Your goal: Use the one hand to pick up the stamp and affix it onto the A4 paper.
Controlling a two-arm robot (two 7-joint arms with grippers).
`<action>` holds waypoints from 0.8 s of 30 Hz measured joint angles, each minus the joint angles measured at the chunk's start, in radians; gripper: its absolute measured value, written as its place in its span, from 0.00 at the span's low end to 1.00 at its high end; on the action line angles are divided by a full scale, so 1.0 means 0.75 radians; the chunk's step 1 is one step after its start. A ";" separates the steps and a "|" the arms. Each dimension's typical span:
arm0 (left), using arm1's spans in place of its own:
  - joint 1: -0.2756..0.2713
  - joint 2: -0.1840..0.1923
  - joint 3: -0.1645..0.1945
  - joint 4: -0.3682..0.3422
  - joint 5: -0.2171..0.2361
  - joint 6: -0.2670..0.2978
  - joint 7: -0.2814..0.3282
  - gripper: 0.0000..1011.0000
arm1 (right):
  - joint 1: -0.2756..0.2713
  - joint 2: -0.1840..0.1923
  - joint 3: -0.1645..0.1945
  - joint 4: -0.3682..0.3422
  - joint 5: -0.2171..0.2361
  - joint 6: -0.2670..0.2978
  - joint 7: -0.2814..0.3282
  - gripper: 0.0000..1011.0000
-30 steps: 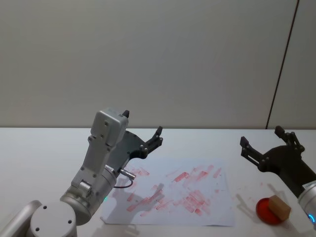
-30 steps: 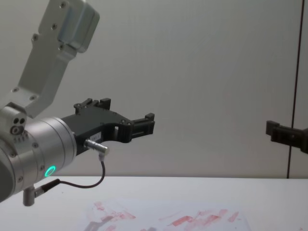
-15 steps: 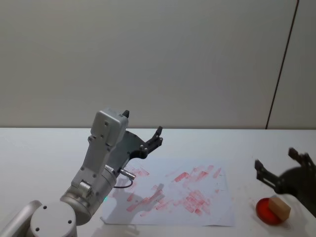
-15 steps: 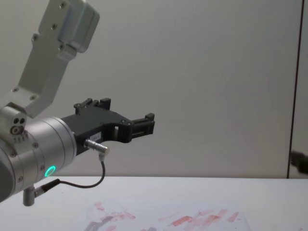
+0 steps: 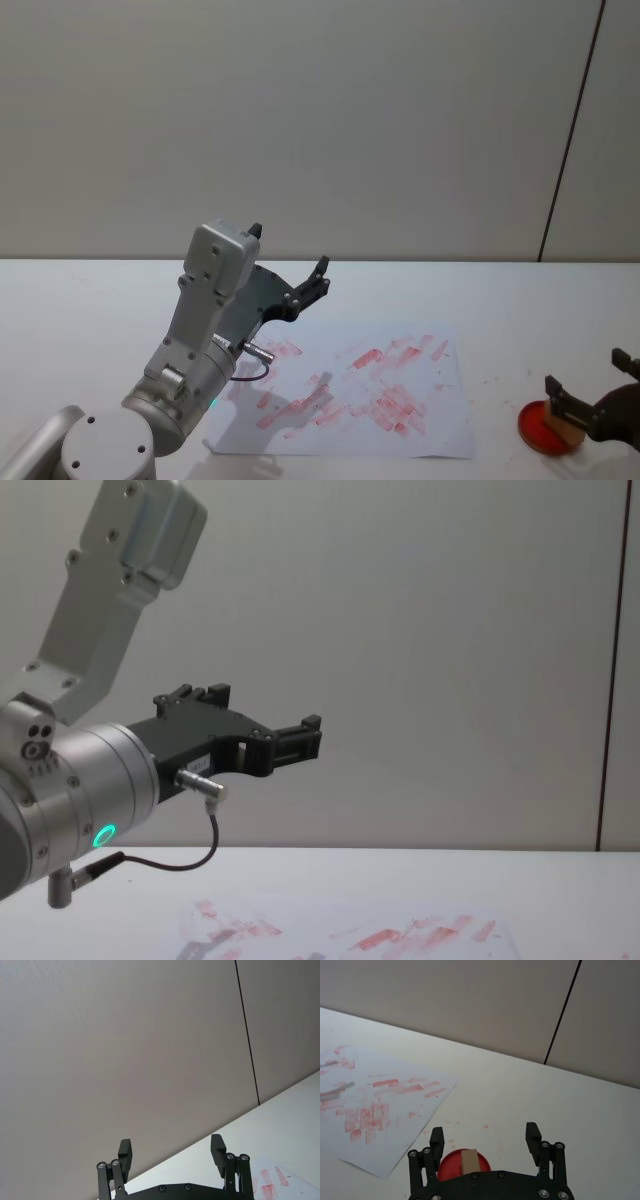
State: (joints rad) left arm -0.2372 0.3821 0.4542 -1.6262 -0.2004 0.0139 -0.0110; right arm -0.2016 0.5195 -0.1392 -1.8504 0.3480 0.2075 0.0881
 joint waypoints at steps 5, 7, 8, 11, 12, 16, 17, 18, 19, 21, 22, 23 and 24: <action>0.000 0.000 0.000 0.000 0.000 0.000 0.000 0.99 | -0.006 0.011 0.003 0.007 -0.013 0.023 0.012 0.99; 0.000 0.000 0.000 0.000 0.000 0.000 0.000 0.99 | -0.007 0.013 0.003 0.011 -0.020 0.034 0.021 0.99; 0.000 0.000 0.000 0.000 0.000 0.000 0.000 0.99 | -0.007 0.014 0.003 0.012 -0.023 0.037 0.025 0.99; 0.000 0.000 0.000 0.000 0.000 0.000 0.000 0.99 | -0.007 0.016 0.002 0.016 -0.033 0.053 0.039 0.99; 0.000 0.000 0.000 0.000 0.000 0.000 0.000 0.99 | -0.007 0.016 0.001 0.017 -0.035 0.057 0.042 0.99; 0.000 0.000 0.000 0.000 0.000 0.000 0.000 0.99 | -0.010 0.020 -0.002 0.020 -0.046 0.082 0.059 0.99; 0.000 0.000 0.000 0.000 0.000 0.000 0.000 0.99 | -0.011 0.020 -0.003 0.021 -0.047 0.087 0.062 0.99; 0.000 0.000 0.000 0.000 0.000 0.000 0.000 0.99 | -0.012 0.021 -0.003 0.021 -0.049 0.091 0.064 0.99; 0.000 0.000 0.000 0.000 0.000 0.000 0.000 0.99 | -0.013 0.022 -0.003 0.021 -0.050 0.093 0.065 0.99; 0.000 0.000 0.000 0.000 0.000 0.000 0.000 0.99 | -0.020 0.025 -0.003 0.023 -0.056 0.108 0.071 0.99; 0.000 0.000 0.000 0.000 0.000 0.000 0.000 0.99 | -0.021 0.026 -0.004 0.023 -0.057 0.112 0.073 0.99; 0.000 0.000 0.000 0.000 0.000 0.000 0.000 0.99 | -0.022 0.027 -0.004 0.024 -0.059 0.115 0.074 0.99; 0.000 0.000 0.000 0.000 0.000 0.000 0.000 0.99 | -0.024 0.028 -0.004 0.024 -0.060 0.117 0.074 0.99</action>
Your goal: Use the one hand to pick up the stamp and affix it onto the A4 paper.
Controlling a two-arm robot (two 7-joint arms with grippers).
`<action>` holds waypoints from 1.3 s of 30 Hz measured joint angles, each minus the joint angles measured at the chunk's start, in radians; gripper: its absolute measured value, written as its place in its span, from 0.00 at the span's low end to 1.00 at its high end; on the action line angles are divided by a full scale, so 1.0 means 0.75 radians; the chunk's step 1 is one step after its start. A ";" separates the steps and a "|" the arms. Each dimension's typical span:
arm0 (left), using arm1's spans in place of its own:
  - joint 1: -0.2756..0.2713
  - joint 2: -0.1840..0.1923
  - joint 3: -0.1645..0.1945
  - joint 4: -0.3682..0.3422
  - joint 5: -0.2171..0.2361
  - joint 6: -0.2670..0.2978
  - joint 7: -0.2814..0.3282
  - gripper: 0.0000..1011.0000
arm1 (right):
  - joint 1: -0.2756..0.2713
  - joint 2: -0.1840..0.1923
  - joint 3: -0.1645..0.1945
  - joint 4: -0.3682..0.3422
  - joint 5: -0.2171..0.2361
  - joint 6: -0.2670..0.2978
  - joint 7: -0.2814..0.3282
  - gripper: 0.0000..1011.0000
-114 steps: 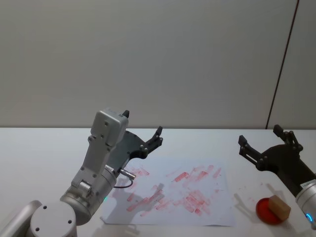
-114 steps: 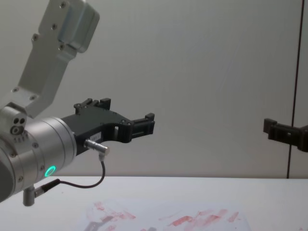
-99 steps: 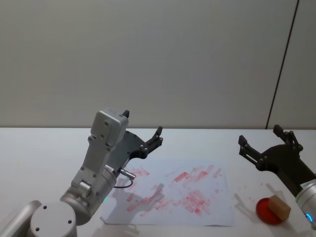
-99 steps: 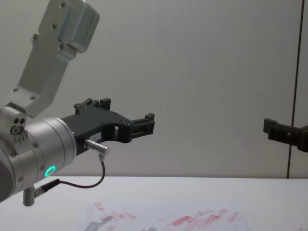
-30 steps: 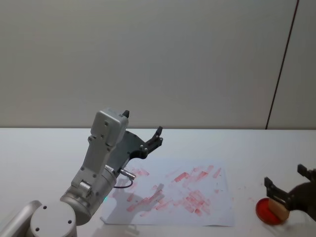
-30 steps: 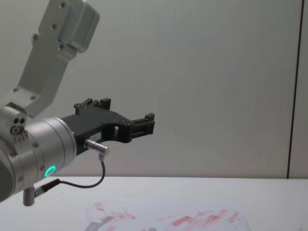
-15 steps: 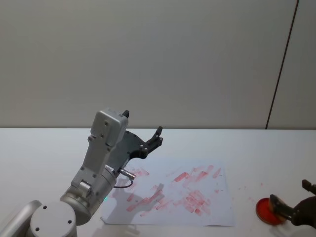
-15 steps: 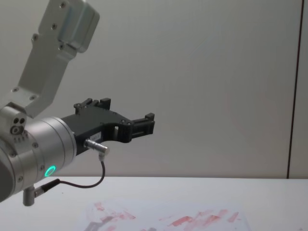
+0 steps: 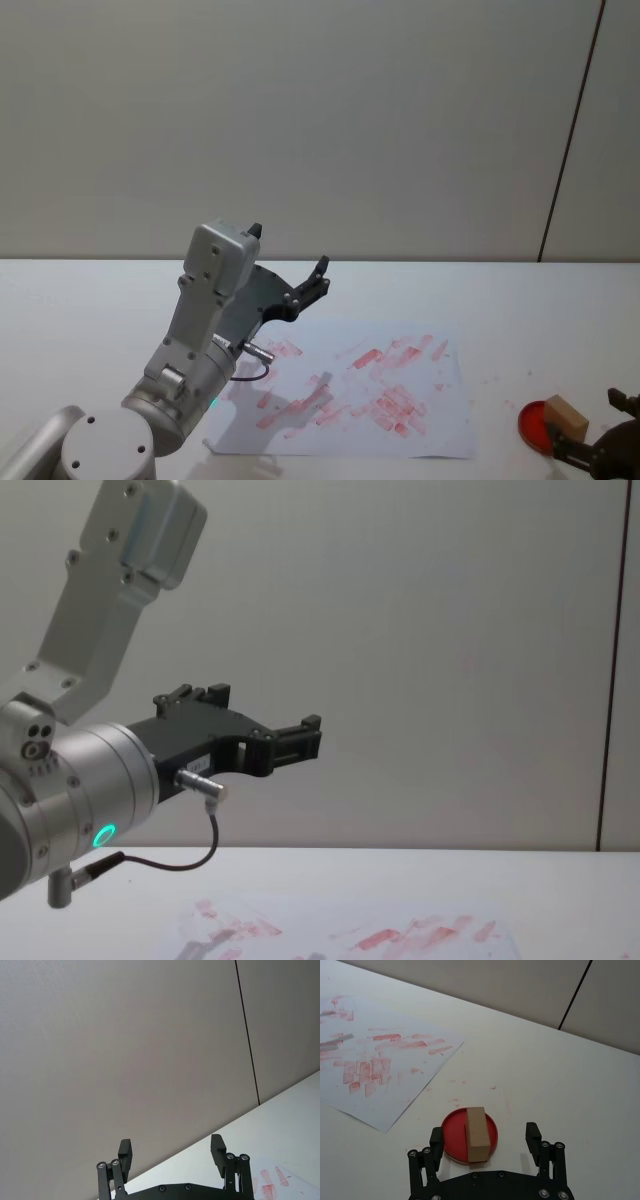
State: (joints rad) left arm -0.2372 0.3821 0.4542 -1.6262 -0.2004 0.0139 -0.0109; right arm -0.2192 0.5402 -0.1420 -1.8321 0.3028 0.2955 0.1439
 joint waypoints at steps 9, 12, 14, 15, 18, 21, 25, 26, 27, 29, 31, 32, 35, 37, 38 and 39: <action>0.000 0.000 0.000 0.000 0.000 0.000 0.000 0.99 | -0.004 -0.003 -0.005 0.007 -0.019 0.024 0.011 0.99; 0.000 0.000 0.000 0.000 0.000 0.000 0.000 0.99 | -0.001 -0.008 -0.009 0.012 -0.028 0.028 0.016 0.99; 0.000 0.000 0.000 0.000 0.000 0.000 0.000 0.99 | 0.003 -0.012 -0.012 0.017 -0.035 0.030 0.020 0.99; 0.000 0.000 0.000 0.000 0.000 0.000 0.000 0.99 | 0.004 -0.014 -0.013 0.018 -0.037 0.030 0.021 0.99; 0.000 0.000 0.000 0.000 0.000 0.000 0.000 0.99 | 0.013 -0.023 -0.018 0.027 -0.047 0.030 0.028 0.99; 0.000 0.000 0.000 0.000 0.000 0.000 0.000 0.99 | 0.023 -0.032 -0.023 0.036 -0.056 0.029 0.034 0.99; 0.000 0.000 0.000 0.000 0.000 0.000 0.000 0.99 | 0.033 -0.041 -0.027 0.046 -0.066 0.027 0.039 0.99; 0.000 0.000 0.000 0.000 0.000 0.000 0.000 0.99 | 0.036 -0.044 -0.029 0.049 -0.070 0.026 0.041 0.99; 0.000 0.000 0.000 0.000 0.000 0.000 0.000 0.99 | 0.038 -0.046 -0.030 0.051 -0.073 0.025 0.041 0.99; 0.000 0.000 0.000 0.000 0.000 0.000 0.000 0.99 | 0.043 -0.050 -0.031 0.056 -0.077 0.024 0.042 0.99; 0.000 0.000 0.000 0.000 0.000 0.000 0.000 0.99 | 0.046 -0.052 -0.032 0.059 -0.082 0.024 0.043 0.99; 0.000 0.000 0.000 0.000 0.000 0.000 0.000 0.99 | 0.046 -0.053 -0.032 0.060 -0.083 0.023 0.043 0.99; 0.000 0.000 0.000 0.000 0.000 0.000 0.000 0.99 | 0.051 -0.058 -0.034 0.065 -0.090 0.023 0.044 0.99; 0.000 0.000 0.000 0.000 0.000 0.000 0.000 0.99 | 0.054 -0.061 -0.035 0.069 -0.094 0.023 0.044 0.99; 0.000 0.000 0.000 0.000 0.000 0.000 0.000 0.99 | 0.055 -0.062 -0.036 0.070 -0.095 0.023 0.044 0.99; 0.000 0.000 0.000 0.000 0.000 0.000 0.000 0.99 | 0.056 -0.063 -0.036 0.072 -0.097 0.023 0.045 0.99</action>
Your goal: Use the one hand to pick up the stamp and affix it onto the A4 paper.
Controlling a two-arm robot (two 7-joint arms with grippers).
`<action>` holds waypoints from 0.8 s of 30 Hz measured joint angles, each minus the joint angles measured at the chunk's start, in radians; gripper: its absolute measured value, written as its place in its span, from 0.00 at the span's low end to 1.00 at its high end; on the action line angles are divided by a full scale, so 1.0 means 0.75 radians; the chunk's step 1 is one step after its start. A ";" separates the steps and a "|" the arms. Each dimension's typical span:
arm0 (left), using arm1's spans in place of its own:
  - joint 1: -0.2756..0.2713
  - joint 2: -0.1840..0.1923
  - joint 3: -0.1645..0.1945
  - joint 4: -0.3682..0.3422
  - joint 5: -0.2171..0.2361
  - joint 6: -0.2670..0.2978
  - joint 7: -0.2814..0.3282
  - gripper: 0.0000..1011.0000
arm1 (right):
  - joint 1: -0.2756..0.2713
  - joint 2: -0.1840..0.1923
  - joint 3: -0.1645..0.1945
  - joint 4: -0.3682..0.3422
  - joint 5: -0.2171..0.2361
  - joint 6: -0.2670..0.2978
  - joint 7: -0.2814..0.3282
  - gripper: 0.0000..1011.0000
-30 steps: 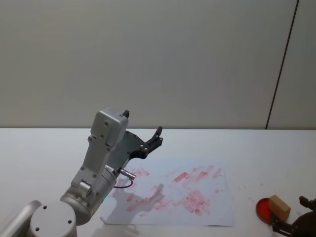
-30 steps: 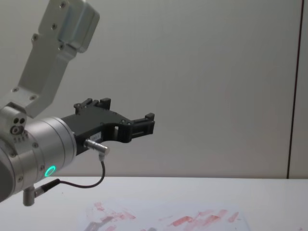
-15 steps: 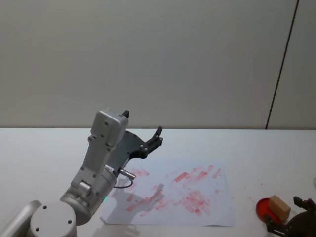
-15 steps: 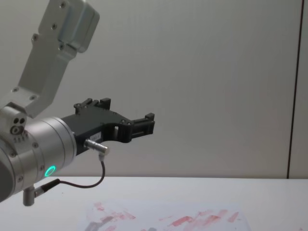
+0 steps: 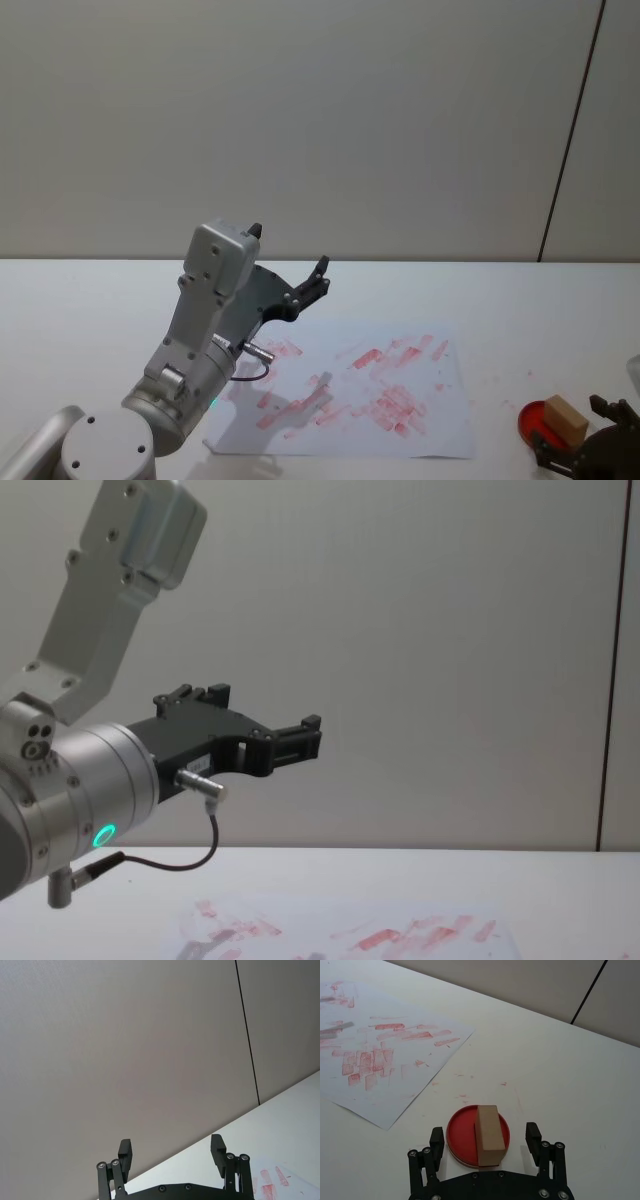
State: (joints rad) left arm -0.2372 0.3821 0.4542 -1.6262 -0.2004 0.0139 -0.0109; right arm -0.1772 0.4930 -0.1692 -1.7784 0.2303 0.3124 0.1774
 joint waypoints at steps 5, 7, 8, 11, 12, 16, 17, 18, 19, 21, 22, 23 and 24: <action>0.000 0.000 0.000 0.000 0.000 0.000 0.000 0.99 | 0.005 -0.006 -0.002 0.006 -0.008 -0.001 0.001 0.99; 0.000 0.000 0.000 0.000 0.000 0.000 0.000 0.99 | 0.006 -0.007 -0.003 0.008 -0.010 -0.001 0.002 0.95; 0.000 0.000 0.000 0.000 0.000 0.000 0.000 0.99 | 0.007 -0.008 -0.003 0.009 -0.011 -0.001 0.002 0.93; 0.000 0.000 0.000 0.000 0.000 0.000 0.000 0.99 | 0.009 -0.009 -0.004 0.010 -0.014 -0.001 0.002 0.86; 0.000 0.000 0.000 0.000 0.000 0.000 0.000 0.99 | 0.009 -0.010 -0.004 0.011 -0.014 -0.001 0.002 0.85; 0.000 0.000 0.000 0.000 0.000 0.000 0.000 0.99 | 0.010 -0.011 -0.004 0.013 -0.017 -0.001 0.003 0.74; 0.000 0.000 0.000 0.000 0.000 0.000 0.000 0.99 | 0.011 -0.012 -0.005 0.013 -0.018 -0.001 0.003 0.72; 0.000 0.000 0.000 0.000 0.000 0.000 0.000 0.99 | 0.011 -0.012 -0.005 0.013 -0.018 -0.001 0.003 0.67; 0.000 0.000 0.000 0.000 0.000 0.000 0.000 0.99 | 0.011 -0.012 -0.005 0.013 -0.018 -0.001 0.003 0.64; 0.000 0.000 0.000 0.000 0.000 0.000 0.000 0.99 | 0.012 -0.013 -0.005 0.014 -0.019 -0.001 0.003 0.56; 0.000 0.000 0.000 0.000 0.000 0.000 0.000 0.99 | 0.012 -0.013 -0.005 0.014 -0.019 -0.001 0.003 0.54; 0.000 0.000 0.000 0.000 0.000 0.000 0.000 0.99 | 0.012 -0.013 -0.005 0.014 -0.020 -0.001 0.003 0.50; 0.000 0.000 0.000 0.000 0.000 0.000 0.000 0.99 | 0.012 -0.013 -0.005 0.014 -0.020 -0.001 0.003 0.48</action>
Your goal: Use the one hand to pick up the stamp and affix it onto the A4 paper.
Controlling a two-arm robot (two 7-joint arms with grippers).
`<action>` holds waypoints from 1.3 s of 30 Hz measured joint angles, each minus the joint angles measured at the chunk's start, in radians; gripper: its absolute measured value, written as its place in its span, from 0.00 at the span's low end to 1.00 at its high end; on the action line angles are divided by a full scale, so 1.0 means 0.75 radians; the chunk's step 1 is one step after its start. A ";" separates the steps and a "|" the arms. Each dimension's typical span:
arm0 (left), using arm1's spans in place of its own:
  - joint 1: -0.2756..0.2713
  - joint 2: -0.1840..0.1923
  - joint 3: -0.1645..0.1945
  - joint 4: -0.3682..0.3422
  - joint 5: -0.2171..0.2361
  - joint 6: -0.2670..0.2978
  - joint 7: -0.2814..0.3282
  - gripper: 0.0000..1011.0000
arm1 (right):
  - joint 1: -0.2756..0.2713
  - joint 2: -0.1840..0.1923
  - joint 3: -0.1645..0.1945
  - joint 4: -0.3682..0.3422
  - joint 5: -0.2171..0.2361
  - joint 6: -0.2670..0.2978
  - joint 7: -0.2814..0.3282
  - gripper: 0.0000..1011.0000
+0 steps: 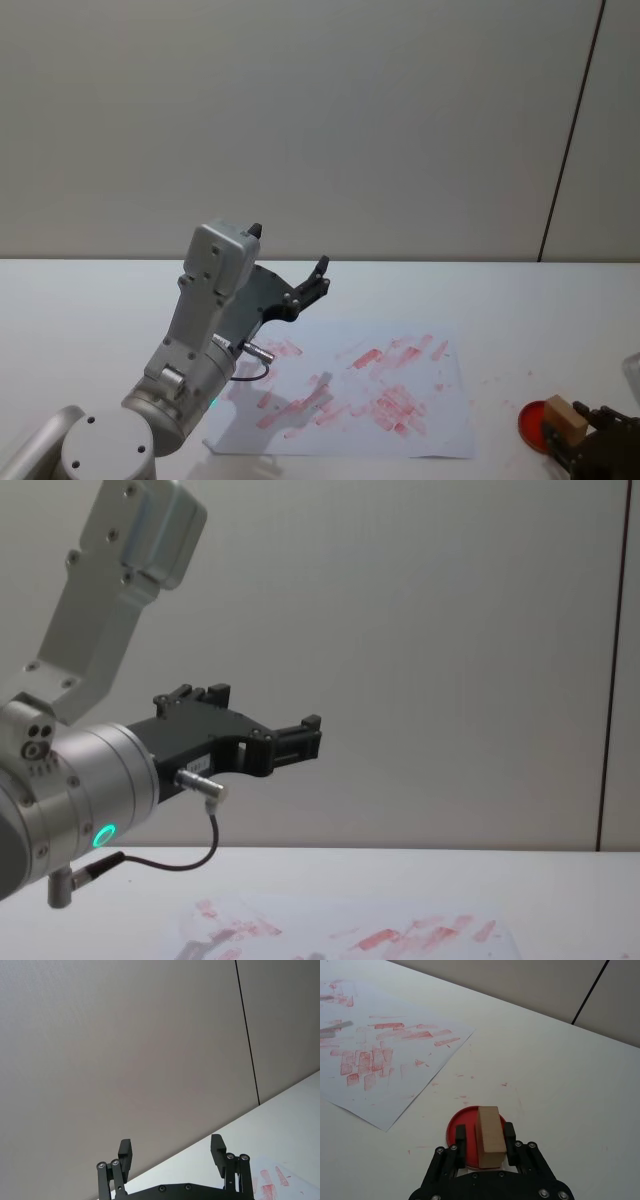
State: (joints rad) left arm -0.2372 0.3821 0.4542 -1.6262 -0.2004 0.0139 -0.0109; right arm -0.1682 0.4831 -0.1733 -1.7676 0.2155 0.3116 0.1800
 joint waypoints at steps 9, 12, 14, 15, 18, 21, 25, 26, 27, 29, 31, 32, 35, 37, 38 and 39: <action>0.000 0.000 0.000 0.000 0.000 0.000 0.000 0.99 | 0.001 -0.001 0.000 0.001 -0.001 0.000 0.000 0.22; 0.000 0.000 0.000 0.000 0.000 0.000 0.000 0.99 | 0.001 -0.002 0.000 0.002 -0.002 0.000 0.000 0.22; 0.000 0.000 0.000 0.000 0.000 0.000 0.000 0.99 | 0.002 -0.002 0.000 0.002 -0.002 0.000 0.000 0.22; 0.000 0.000 0.000 0.000 0.000 0.000 0.000 0.99 | 0.003 -0.003 -0.001 0.002 -0.002 -0.001 0.000 0.22; 0.000 0.000 0.000 0.000 0.000 0.000 0.000 0.99 | 0.006 -0.007 0.000 0.003 -0.001 -0.008 0.000 0.22; 0.000 0.000 0.000 0.000 0.000 0.000 0.000 0.99 | 0.017 -0.016 0.000 0.004 0.005 -0.032 -0.001 0.22; 0.000 0.000 0.000 0.000 0.000 0.000 0.000 0.99 | 0.030 -0.026 0.000 0.004 0.010 -0.055 -0.002 0.22; 0.000 0.000 0.000 0.000 0.000 0.000 0.000 0.99 | 0.039 -0.033 0.000 0.004 0.012 -0.065 -0.002 0.22; 0.000 0.000 0.000 0.000 0.000 0.000 0.000 0.99 | 0.046 -0.038 -0.001 0.004 0.013 -0.072 -0.002 0.22; 0.000 0.000 0.000 0.000 0.000 0.000 0.000 0.99 | 0.066 -0.053 -0.004 0.004 0.016 -0.092 -0.002 0.22; 0.000 0.000 0.000 0.000 0.000 0.000 0.000 0.99 | 0.080 -0.063 -0.007 0.004 0.017 -0.103 0.002 0.22; 0.000 0.000 0.000 0.000 0.000 0.000 0.000 0.99 | 0.088 -0.069 -0.009 0.004 0.018 -0.110 0.005 0.22; 0.000 0.000 0.000 0.000 0.000 0.000 0.000 0.99 | 0.137 -0.109 -0.024 0.006 0.020 -0.136 0.028 0.22; 0.000 0.000 0.000 0.000 0.000 0.000 0.000 0.99 | 0.156 -0.125 -0.031 0.009 0.020 -0.143 0.039 0.22; 0.000 0.000 0.000 0.000 0.000 0.000 0.000 0.99 | 0.175 -0.143 -0.039 0.014 0.020 -0.148 0.051 0.22; 0.000 0.000 0.000 0.000 0.000 0.000 0.000 0.99 | 0.184 -0.152 -0.043 0.017 0.019 -0.150 0.057 0.22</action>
State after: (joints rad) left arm -0.2372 0.3821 0.4542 -1.6262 -0.2004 0.0139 -0.0110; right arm -0.0300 0.3694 -0.2058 -1.7550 0.2296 0.1991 0.2228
